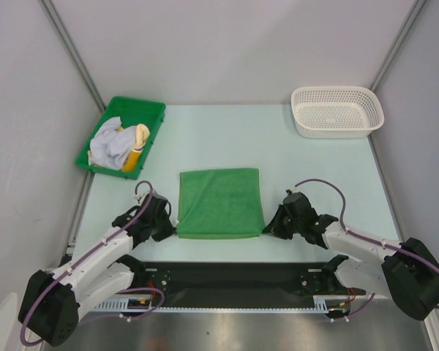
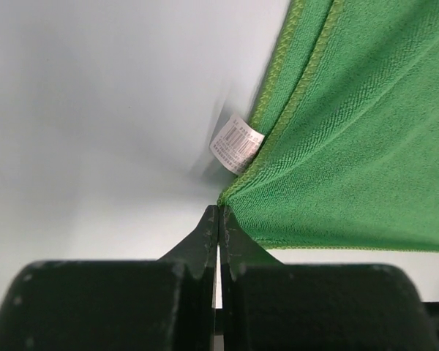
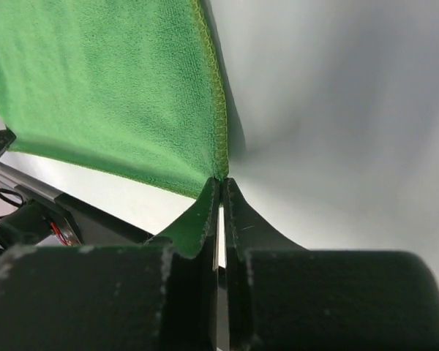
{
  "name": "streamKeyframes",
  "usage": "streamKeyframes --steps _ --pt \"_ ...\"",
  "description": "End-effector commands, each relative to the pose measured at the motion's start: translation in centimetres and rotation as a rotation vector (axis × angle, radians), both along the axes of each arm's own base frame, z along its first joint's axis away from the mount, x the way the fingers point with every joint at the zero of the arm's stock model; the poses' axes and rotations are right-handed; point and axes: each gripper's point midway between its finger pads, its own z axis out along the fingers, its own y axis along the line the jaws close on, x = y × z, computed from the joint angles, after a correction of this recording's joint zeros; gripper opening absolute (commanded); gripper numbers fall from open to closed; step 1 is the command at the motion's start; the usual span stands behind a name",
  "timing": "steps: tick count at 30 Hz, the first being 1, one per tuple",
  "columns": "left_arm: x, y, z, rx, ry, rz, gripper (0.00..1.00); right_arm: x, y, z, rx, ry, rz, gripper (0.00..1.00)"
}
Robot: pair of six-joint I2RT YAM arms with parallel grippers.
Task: Fold and stack the towels
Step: Fold the towel
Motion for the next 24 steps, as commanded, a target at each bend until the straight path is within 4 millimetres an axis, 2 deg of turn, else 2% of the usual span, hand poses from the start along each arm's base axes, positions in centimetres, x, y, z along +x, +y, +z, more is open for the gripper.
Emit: streamKeyframes --steps 1,4,5,6,7,8,9,10,11,12,13,14,16,18,19,20,22,24 --pt "0.5 0.5 0.7 0.018 -0.029 0.03 0.0 0.9 0.3 0.5 -0.009 -0.047 0.019 0.03" --pt "0.7 -0.5 1.3 -0.013 -0.02 -0.004 0.24 0.5 0.3 0.0 -0.016 -0.021 0.031 0.18" --pt "0.8 -0.4 1.5 -0.004 -0.017 -0.008 0.38 0.7 0.4 0.4 -0.018 -0.026 0.029 0.27" --pt "1.1 -0.4 1.9 0.008 -0.028 -0.018 0.44 1.0 0.5 0.9 -0.015 -0.04 0.034 0.3" --pt "2.5 -0.1 3.6 0.033 -0.081 -0.008 0.49 0.8 0.3 1.0 -0.03 -0.032 0.036 0.33" --pt "2.9 0.3 4.3 0.067 -0.09 -0.006 0.57 1.3 0.0 1.5 -0.048 -0.052 0.03 0.36" --pt "3.6 0.6 5.0 0.099 -0.106 -0.027 0.58 2.1 0.2 2.7 -0.051 -0.079 0.021 0.38" --pt "5.4 0.5 7.2 0.098 -0.165 -0.023 0.58 2.4 -0.5 3.1 -0.077 -0.078 0.003 0.4" --pt "6.8 0.2 8.4 0.092 -0.215 -0.042 0.58 3.1 -0.6 3.8 -0.09 -0.105 0.01 0.45" --pt "7.8 0.3 8.7 0.127 -0.231 -0.089 0.58 3.7 -0.5 4.5 -0.085 -0.13 0.018 0.47" --pt "9.5 0.6 10.3 0.129 -0.273 -0.078 0.57 5.2 0.1 6.2 -0.064 -0.181 0.035 0.48" --pt "11.0 0.1 11.0 0.109 -0.312 -0.1 0.55 6.1 0.3 7.2 -0.045 -0.215 0.06 0.47" --pt "13.3 0.4 10.9 0.128 -0.31 -0.146 0.53 9.0 0.7 9.1 -0.066 -0.312 0.104 0.45" --pt "15.0 0.2 10.7 0.116 -0.309 -0.19 0.5 11.7 0.4 10.1 -0.07 -0.383 0.134 0.43" --pt "16.0 -0.2 9.8 0.114 -0.28 -0.216 0.5 12.9 0.8 11.5 -0.045 -0.409 0.151 0.43" --pt "16.5 -0.6 9.6 0.105 -0.276 -0.258 0.49 14.0 0.5 10.3 -0.054 -0.379 0.159 0.43" --pt "17.7 -1.6 9.7 0.081 -0.276 -0.319 0.47 15.1 0.9 10.2 -0.042 -0.384 0.214 0.42" --pt "18.6 -1.8 8.3 0.095 -0.248 -0.35 0.48 16.8 1.0 9.9 -0.047 -0.384 0.229 0.42"
